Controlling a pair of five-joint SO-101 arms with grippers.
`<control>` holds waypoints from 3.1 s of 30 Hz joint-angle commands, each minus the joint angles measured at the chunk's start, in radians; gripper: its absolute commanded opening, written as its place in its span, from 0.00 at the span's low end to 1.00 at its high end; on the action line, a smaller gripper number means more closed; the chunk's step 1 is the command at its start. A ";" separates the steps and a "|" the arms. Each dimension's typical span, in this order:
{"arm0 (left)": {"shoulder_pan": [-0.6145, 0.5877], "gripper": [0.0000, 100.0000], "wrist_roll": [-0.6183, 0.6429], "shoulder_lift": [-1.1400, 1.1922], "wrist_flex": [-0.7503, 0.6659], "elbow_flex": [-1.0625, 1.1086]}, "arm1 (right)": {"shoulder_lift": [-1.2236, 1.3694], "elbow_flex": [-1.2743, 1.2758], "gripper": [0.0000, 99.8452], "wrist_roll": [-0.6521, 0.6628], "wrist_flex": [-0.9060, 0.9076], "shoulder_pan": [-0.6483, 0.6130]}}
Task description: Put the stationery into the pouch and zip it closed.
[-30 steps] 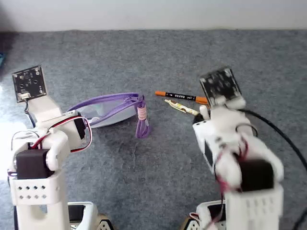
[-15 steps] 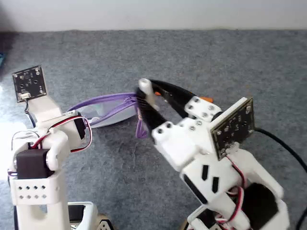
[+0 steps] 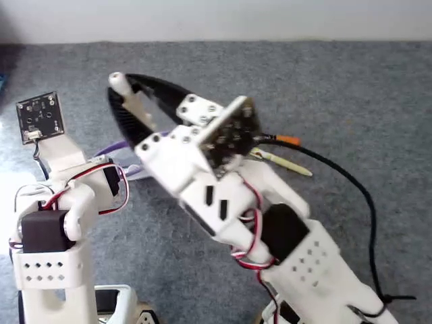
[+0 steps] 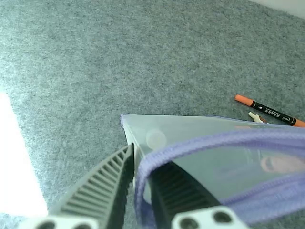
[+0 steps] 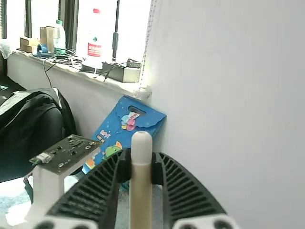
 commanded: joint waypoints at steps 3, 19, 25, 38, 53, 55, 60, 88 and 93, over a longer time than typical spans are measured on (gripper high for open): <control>-0.008 0.01 0.009 0.011 -0.025 0.008 | 0.074 -0.029 0.01 0.092 -0.170 -0.013; -0.005 0.01 0.009 0.011 -0.025 0.008 | 0.137 -0.034 0.01 0.107 -0.208 -0.054; -0.005 0.01 0.009 0.011 -0.025 0.008 | 0.209 -0.035 0.01 0.132 -0.288 -0.054; -0.008 0.01 0.009 0.009 -0.025 0.008 | 0.058 0.058 0.01 0.129 -0.044 0.010; -0.003 0.01 0.009 0.011 -0.026 0.008 | -0.177 0.092 0.25 0.130 0.357 0.104; -0.003 0.01 0.009 0.011 -0.026 0.008 | -0.179 0.069 0.25 0.130 0.357 0.107; -0.006 0.01 0.009 0.009 -0.026 0.008 | -0.186 0.061 0.25 0.127 0.357 0.209; -0.009 0.01 0.009 0.005 -0.034 0.038 | 0.633 -0.121 0.10 0.334 0.734 0.814; -0.009 0.01 0.009 0.005 -0.038 0.036 | 0.851 -0.370 0.27 0.390 0.860 0.791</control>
